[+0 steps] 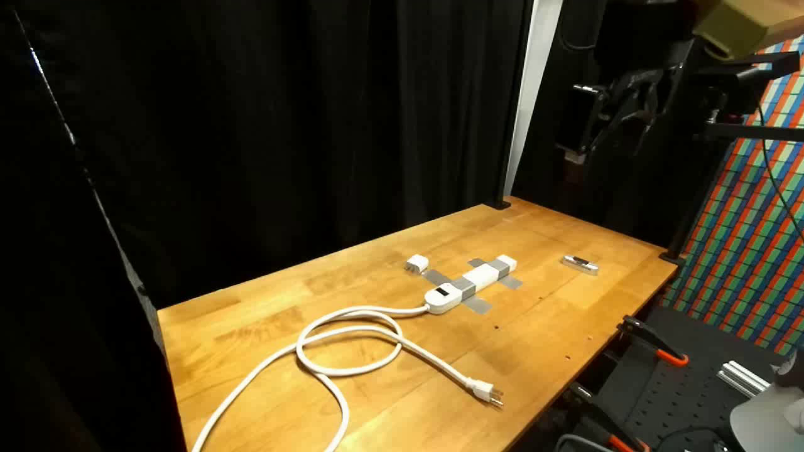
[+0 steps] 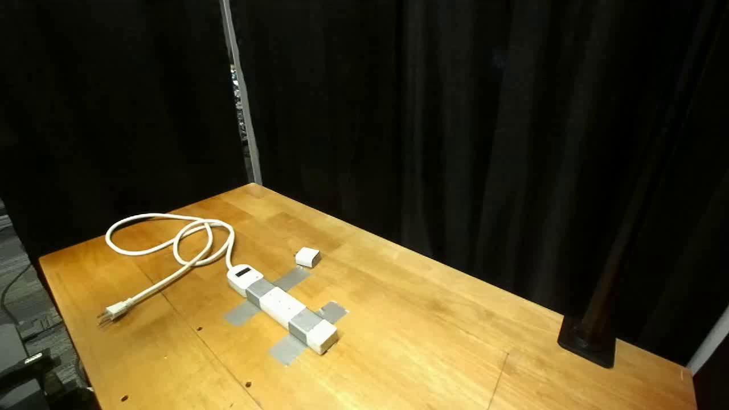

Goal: Pick up the charger from the table and put it on the adapter

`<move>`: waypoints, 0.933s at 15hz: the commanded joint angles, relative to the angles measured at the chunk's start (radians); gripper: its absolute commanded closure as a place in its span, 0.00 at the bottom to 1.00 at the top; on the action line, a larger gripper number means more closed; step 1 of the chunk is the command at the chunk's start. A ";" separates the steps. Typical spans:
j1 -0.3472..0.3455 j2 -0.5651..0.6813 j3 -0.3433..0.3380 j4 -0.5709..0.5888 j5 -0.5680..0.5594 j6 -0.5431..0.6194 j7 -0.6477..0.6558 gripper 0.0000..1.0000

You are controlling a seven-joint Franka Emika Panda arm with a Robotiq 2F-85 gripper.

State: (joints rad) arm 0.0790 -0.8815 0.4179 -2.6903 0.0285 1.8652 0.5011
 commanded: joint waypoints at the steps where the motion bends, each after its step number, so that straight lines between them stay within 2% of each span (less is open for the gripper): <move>1: 0.012 0.004 -0.010 0.003 -0.009 -0.001 0.008 0.00; 8: 0.011 0.002 -0.010 0.007 -0.009 -0.001 0.008 0.00; 9: 0.047 0.073 -0.055 0.042 0.030 -0.006 -0.086 0.00; 14: 0.086 0.323 -0.078 0.138 0.095 0.112 -0.200 0.00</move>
State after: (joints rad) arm 0.1314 -0.7437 0.3698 -2.6476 0.0864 1.9291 0.3673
